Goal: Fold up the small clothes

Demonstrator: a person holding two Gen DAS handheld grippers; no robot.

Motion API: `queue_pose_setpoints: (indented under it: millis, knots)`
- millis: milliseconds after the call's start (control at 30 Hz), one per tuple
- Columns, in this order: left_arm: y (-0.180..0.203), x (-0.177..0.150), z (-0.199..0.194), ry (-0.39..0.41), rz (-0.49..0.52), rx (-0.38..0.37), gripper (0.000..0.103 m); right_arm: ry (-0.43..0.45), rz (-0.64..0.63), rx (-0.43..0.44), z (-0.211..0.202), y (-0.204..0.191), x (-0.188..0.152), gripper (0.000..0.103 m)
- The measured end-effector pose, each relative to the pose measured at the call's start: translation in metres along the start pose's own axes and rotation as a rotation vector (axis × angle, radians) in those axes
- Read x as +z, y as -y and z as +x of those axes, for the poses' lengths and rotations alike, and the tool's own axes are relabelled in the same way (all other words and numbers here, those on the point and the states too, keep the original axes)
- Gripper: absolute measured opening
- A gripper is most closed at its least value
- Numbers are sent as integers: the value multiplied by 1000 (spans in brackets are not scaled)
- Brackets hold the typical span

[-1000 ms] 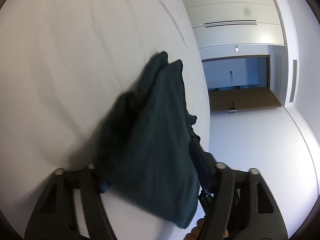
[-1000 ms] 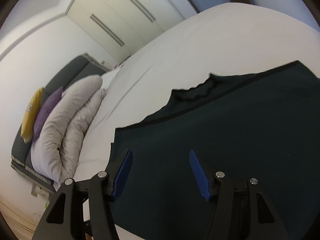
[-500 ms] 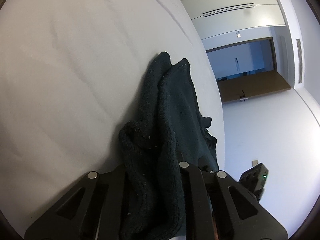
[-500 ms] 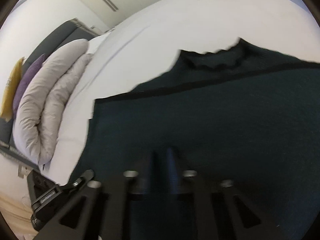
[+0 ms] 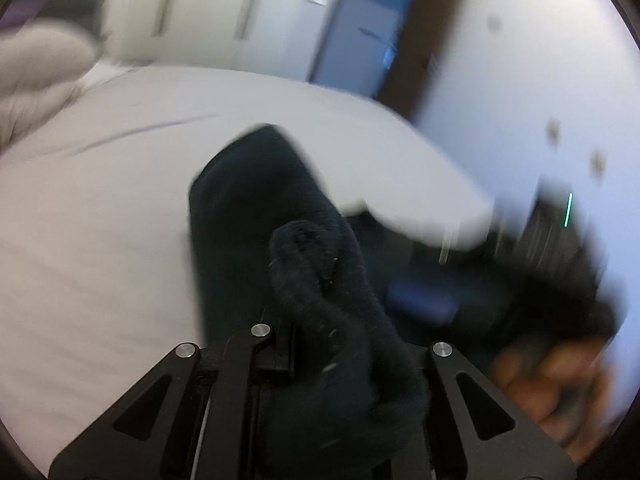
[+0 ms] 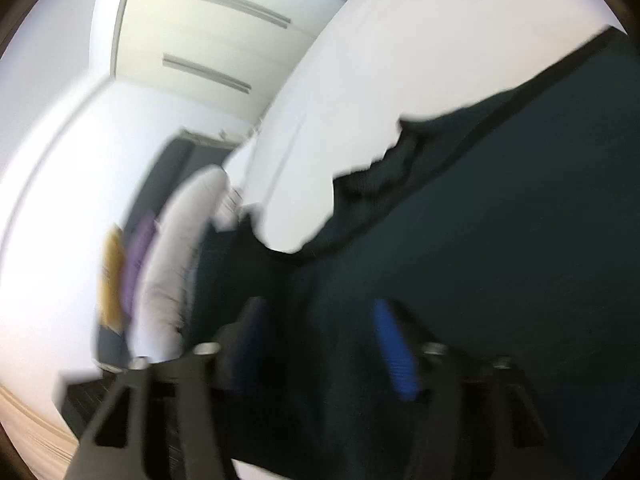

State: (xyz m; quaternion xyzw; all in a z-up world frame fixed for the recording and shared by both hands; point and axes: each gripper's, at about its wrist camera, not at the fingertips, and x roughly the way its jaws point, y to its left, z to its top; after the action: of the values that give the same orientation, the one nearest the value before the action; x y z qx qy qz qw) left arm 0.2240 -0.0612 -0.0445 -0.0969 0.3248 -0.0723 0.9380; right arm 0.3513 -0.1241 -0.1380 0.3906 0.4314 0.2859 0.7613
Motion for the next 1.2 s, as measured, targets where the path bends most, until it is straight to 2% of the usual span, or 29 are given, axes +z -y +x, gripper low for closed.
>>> queue_pose_setpoints:
  millis: [100, 233, 367, 433, 467, 533, 567, 600, 667, 733, 967, 1200]
  knots:
    - [12, -30, 19, -43, 55, 37, 10, -56, 18, 54, -5, 13, 5, 66]
    - [14, -27, 12, -12, 88, 49, 10, -95, 5, 48, 5, 16, 3, 64]
    - [9, -35, -1, 3, 108, 60, 10, -148, 32, 44, 27, 2, 5, 64]
    - [9, -36, -1, 0, 119, 68, 10, -175, 16, 26, 37, -5, 6, 64]
    - [22, -32, 10, -2, 129, 75, 10, -191, 11, 17, 44, -8, 7, 62]
    - [26, -34, 9, -3, 157, 95, 10, -209, 7, -5, 53, -9, 12, 55]
    - [30, -35, 10, -8, 180, 109, 10, -219, 3, -24, 58, -10, 15, 48]
    - [34, -37, 9, -8, 199, 121, 10, -229, -6, -50, 63, -11, 17, 34]
    - [34, -43, 5, -11, 235, 141, 10, -246, -60, -124, 70, -16, 20, 14]
    - [39, -48, 1, -15, 269, 154, 10, -253, -105, -160, 70, -19, 19, 13]
    - [88, -60, -1, 12, 469, 201, 10, -206, -248, -233, 30, -24, 23, 12]
    - [154, -73, 12, -10, 616, 161, 10, -147, -255, -246, -34, 7, 43, 12]
